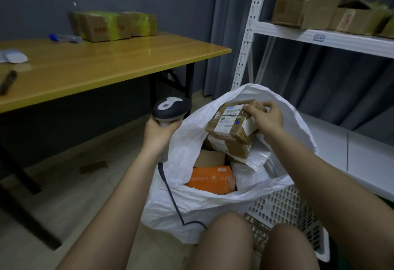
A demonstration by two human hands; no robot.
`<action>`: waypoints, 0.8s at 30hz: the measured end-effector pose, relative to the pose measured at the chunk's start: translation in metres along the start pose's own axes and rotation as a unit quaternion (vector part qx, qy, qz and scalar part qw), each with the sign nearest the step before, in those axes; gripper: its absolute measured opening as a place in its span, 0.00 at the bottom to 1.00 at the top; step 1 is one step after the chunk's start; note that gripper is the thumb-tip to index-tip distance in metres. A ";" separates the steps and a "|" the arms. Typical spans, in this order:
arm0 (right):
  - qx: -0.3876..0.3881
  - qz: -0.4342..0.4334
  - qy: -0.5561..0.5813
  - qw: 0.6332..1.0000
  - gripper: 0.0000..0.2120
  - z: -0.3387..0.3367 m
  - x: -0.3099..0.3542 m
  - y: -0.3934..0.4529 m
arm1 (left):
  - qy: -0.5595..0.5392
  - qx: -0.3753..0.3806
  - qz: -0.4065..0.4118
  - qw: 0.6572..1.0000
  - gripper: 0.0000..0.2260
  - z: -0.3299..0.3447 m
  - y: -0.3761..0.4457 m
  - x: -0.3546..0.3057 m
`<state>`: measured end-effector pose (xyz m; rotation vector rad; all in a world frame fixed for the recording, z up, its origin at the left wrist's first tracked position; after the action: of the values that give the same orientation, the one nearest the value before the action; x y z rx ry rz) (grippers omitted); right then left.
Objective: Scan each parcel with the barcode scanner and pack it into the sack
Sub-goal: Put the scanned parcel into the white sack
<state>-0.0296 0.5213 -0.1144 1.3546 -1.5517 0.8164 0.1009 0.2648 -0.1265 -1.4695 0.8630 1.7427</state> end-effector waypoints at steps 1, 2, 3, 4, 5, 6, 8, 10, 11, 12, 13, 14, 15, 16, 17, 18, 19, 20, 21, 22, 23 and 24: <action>-0.003 0.002 0.005 1.000 0.20 -0.001 -0.001 0.001 | 0.002 0.003 -0.001 1.000 0.25 0.004 0.002 0.001; -0.007 0.006 0.012 1.000 0.19 -0.002 -0.003 0.002 | 0.003 0.008 -0.002 1.000 0.25 0.007 0.004 0.003; -0.010 0.009 0.024 1.000 0.19 -0.002 -0.005 0.003 | 0.005 0.013 -0.001 1.000 0.26 0.010 0.006 0.004; -0.011 0.014 0.038 0.999 0.19 -0.002 -0.007 0.005 | 0.008 0.018 -0.001 1.000 0.26 0.012 0.007 0.005; -0.008 0.021 0.048 0.999 0.19 0.000 -0.008 0.007 | 0.011 0.021 0.001 1.000 0.26 0.014 0.009 0.006; 0.000 0.026 0.053 0.998 0.18 0.004 -0.009 0.007 | 0.013 0.023 0.003 1.000 0.26 0.015 0.010 0.006; 0.021 0.033 0.059 0.997 0.16 0.014 -0.008 0.010 | 0.013 0.019 0.007 1.000 0.25 0.016 0.013 0.006; 0.031 0.036 0.083 0.995 0.15 0.025 -0.001 0.014 | 0.014 0.012 0.009 1.000 0.24 0.013 0.018 0.003; 0.037 0.036 0.095 0.994 0.15 0.030 0.003 0.015 | 0.013 0.008 0.010 1.000 0.24 0.011 0.020 0.002; 0.043 0.034 0.105 0.993 0.16 0.035 0.007 0.016 | 0.011 0.004 0.012 1.000 0.24 0.008 0.023 0.000; 0.049 0.033 0.113 0.992 0.17 0.040 0.011 0.017 | 0.009 0.000 0.013 1.000 0.24 0.005 0.025 -0.001; 0.056 0.035 0.120 0.991 0.18 0.045 0.012 0.018 | 0.007 -0.004 0.014 1.000 0.24 0.001 0.027 -0.002; 0.062 0.039 0.132 0.989 0.17 0.049 0.013 0.018 | 0.005 -0.007 0.013 1.000 0.24 -0.002 0.029 -0.003; 0.070 0.048 0.151 0.985 0.15 0.053 0.012 0.018 | 0.003 -0.009 0.012 1.000 0.24 -0.005 0.030 -0.003; 0.077 0.060 0.174 0.980 0.13 0.056 0.011 0.017 | 0.003 -0.011 0.011 1.000 0.24 -0.007 0.031 -0.003; 0.083 0.071 0.190 0.976 0.12 0.059 0.009 0.018 | 0.002 -0.013 0.011 1.000 0.24 -0.008 0.032 -0.003; 0.087 0.077 0.194 0.974 0.11 0.059 0.007 0.018 | 0.000 -0.017 0.012 1.000 0.24 -0.008 0.033 -0.003; 0.085 0.075 0.185 0.976 0.11 0.058 0.005 0.018 | -0.002 -0.019 0.013 1.000 0.24 -0.008 0.032 -0.003; 0.080 0.066 0.167 0.981 0.11 0.054 0.005 0.018 | -0.005 -0.021 0.014 1.000 0.24 -0.007 0.032 -0.003; 0.076 0.053 0.142 0.986 0.11 0.049 0.004 0.019 | -0.007 -0.019 0.014 1.000 0.23 -0.006 0.031 -0.002; 0.074 0.037 0.114 0.990 0.12 0.042 0.003 0.018 | -0.007 -0.016 0.014 1.000 0.23 -0.004 0.030 -0.001; 0.073 0.018 0.084 0.994 0.12 0.034 0.003 0.017 | -0.005 -0.012 0.016 1.000 0.23 -0.002 0.029 0.000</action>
<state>-0.0531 0.4921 -0.1236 1.3283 -1.4113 1.0574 0.0780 0.2473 -0.1248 -1.4679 0.8678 1.7873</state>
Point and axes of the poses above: each hand's wrist, its own y-axis towards the middle knuckle, its own z-axis out of the palm, x = y × z, the point moved 3 cm from there along y, towards the middle knuckle, and after that the axes turned 11 degrees about -y, right-handed, at the moved point
